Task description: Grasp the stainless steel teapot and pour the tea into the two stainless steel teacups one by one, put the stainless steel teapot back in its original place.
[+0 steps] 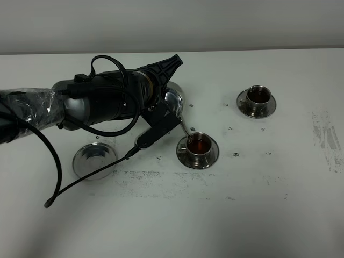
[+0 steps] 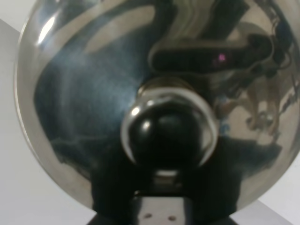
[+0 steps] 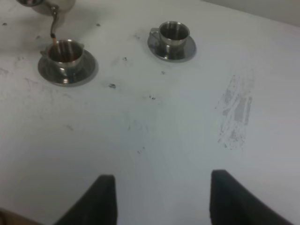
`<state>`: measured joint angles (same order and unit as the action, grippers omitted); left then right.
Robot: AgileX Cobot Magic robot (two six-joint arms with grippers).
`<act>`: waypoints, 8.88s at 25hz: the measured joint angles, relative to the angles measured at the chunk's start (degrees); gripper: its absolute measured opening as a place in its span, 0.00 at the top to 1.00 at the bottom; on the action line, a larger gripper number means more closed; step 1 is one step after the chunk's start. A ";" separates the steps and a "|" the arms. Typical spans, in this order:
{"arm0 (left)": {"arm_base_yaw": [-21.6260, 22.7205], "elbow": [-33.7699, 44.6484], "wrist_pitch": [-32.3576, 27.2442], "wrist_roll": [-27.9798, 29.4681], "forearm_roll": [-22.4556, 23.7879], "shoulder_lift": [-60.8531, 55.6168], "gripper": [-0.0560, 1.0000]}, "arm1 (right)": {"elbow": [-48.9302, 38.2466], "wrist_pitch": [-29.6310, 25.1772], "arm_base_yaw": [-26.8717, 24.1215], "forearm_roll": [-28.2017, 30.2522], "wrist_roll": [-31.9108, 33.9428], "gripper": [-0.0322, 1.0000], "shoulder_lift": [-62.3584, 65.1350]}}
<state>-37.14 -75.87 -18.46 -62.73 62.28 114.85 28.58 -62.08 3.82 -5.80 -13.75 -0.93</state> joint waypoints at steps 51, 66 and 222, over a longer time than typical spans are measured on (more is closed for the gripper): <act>0.00 0.00 0.02 0.00 1.43 0.00 0.78 | 0.00 0.00 0.00 0.00 0.00 0.55 0.00; -0.08 0.00 1.07 2.25 1.43 0.00 0.78 | 0.00 0.00 0.00 0.00 0.00 0.55 0.00; 9.37 27.29 -10.75 75.10 -41.78 -16.10 0.68 | 0.00 0.00 0.00 0.00 0.00 0.55 0.00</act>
<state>-27.78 -48.58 -29.20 12.36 20.50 98.76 28.58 -62.08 3.82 -5.80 -13.75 -0.93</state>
